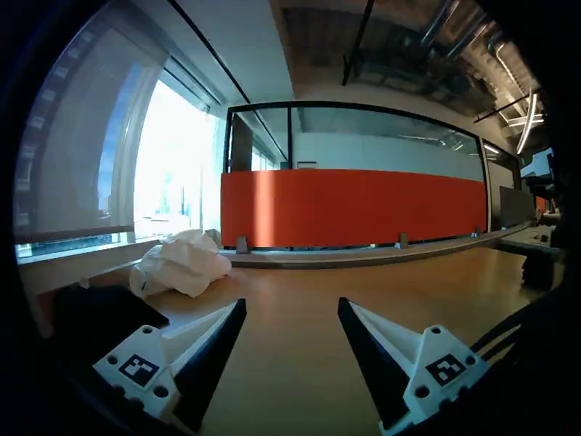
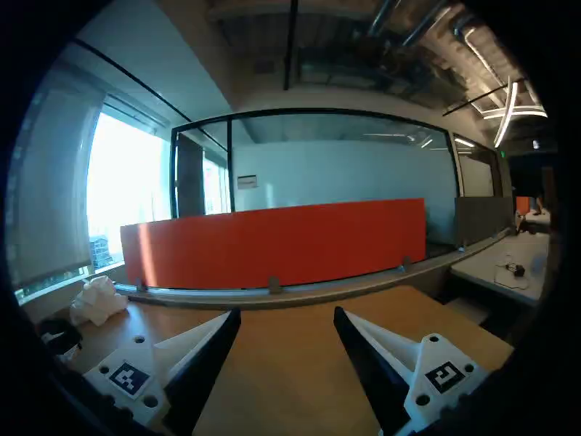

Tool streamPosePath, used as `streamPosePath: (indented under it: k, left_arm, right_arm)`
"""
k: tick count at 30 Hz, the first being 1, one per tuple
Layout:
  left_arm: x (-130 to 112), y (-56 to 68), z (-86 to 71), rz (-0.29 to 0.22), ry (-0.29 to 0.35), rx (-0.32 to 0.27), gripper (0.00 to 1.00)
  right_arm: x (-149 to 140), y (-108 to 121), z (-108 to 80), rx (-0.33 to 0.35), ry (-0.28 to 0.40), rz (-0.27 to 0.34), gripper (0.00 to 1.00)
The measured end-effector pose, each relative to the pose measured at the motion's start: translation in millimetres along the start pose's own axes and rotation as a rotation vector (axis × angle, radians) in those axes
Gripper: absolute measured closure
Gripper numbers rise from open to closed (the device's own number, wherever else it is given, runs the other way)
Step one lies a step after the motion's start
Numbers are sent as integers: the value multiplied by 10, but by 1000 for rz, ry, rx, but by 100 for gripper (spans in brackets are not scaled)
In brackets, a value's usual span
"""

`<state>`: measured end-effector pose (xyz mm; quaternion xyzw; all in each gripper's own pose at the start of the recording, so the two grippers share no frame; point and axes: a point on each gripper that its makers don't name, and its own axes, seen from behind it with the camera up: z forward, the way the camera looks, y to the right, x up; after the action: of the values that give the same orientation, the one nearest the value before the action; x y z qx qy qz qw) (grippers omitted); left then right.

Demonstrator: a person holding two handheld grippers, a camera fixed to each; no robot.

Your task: Fold towel

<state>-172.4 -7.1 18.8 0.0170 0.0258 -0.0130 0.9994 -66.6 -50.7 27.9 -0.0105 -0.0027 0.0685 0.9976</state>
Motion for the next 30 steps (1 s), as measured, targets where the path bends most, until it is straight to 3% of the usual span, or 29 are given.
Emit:
streamPosePath:
  k: [8,18,30]
  left_arm:
    - [-46,8,15,0,2,0,6]
    - [-95,18,30,-1,3,0,7]
    - [-120,17,33,-1,4,0,7]
  right_arm:
    - [-48,73,-28,7,17,-6,0]
    - [-287,287,-104,-13,41,-79,0]
    - [-744,471,-119,42,56,-29,0]
